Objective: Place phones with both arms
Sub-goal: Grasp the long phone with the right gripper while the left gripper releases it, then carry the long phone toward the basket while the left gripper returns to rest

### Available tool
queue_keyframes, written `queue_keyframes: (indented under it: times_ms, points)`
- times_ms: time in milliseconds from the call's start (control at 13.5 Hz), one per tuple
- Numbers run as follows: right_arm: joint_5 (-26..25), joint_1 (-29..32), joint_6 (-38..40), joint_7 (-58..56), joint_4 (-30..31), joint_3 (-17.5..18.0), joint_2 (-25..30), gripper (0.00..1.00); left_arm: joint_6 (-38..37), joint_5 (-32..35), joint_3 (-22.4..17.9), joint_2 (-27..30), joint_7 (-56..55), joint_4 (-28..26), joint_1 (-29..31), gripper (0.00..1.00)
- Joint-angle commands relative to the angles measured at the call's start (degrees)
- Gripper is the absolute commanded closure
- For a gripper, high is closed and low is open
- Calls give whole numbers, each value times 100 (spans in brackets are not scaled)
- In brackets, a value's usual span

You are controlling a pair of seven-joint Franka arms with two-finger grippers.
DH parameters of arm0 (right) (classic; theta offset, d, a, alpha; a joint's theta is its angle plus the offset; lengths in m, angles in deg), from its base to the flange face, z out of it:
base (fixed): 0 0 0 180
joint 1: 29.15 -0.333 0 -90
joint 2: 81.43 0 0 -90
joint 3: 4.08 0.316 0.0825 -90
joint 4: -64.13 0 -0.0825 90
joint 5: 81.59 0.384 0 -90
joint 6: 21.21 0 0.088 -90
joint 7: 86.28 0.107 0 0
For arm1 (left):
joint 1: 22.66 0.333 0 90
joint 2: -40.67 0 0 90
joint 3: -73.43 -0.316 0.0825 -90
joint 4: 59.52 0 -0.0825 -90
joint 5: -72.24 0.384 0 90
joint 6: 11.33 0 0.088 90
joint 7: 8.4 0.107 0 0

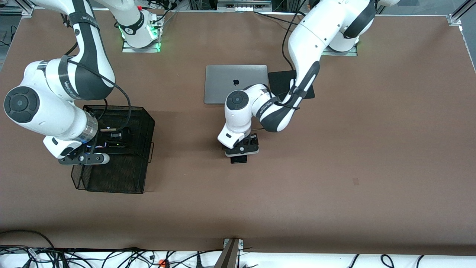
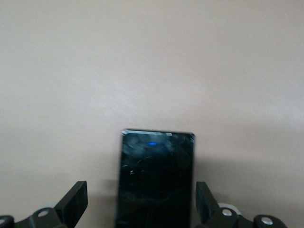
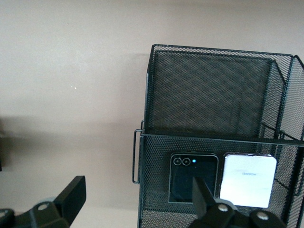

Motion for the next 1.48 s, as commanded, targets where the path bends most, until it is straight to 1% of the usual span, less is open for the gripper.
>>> queue_keyframes:
  times_ms: [0, 148, 296, 370, 518, 666, 814, 888, 1036, 1184, 1332, 1406]
  points:
    - [93, -335, 132, 722, -166, -3, -60, 1, -778, -514, 32, 425, 395, 155, 320, 0]
    - [84, -782, 44, 1320, -262, -3, -199, 1, -1559, -980, 14, 777, 1177, 94, 688, 0]
    - [84, -1335, 9, 1970, -700, -3, -620, 1, -2201, -1000, 14, 1120, 1495, -73, 1058, 0]
    - [84, -1555, -104, 2339, -972, -3, -875, 1, -2491, -1000, 14, 1305, 1749, -247, 1321, 0]
    - [84, -1995, -700, 3033, -1395, -3, -1367, 1, -2862, -982, 14, 1857, 2521, -721, 1883, 0]
    - [84, -2365, -1420, 3544, -1475, 15, -1807, 1, -3161, -947, 6, 2385, 3268, -1030, 2446, 0]
    - [75, -2585, -2098, 3669, -1475, 164, -2237, 1, -3372, -947, 6, 2877, 4137, -1224, 2991, 0]
    - [75, -2656, -2318, 3661, -1475, 164, -2396, 1, -3478, -956, 14, 3080, 4525, -1242, 3272, 0]
    - [40, -2805, -2522, 3669, -1475, 164, -2677, 1, -3767, -999, 14, 3458, 5045, -1242, 3677, 0]
    - [-13, -2998, -2566, 3670, -1458, 164, -2898, 0, -3970, -1017, 23, 3792, 5153, -1251, 3898, 0]
    - [-118, -3017, -2575, 3582, -1449, 164, -3012, 0, -4189, -1384, 14, 4135, 5144, -1251, 4030, 0]
    - [-275, -3069, -2567, 3460, -1440, 164, -3056, 0, -4295, -1447, 14, 4250, 5126, -1242, 4039, 0]
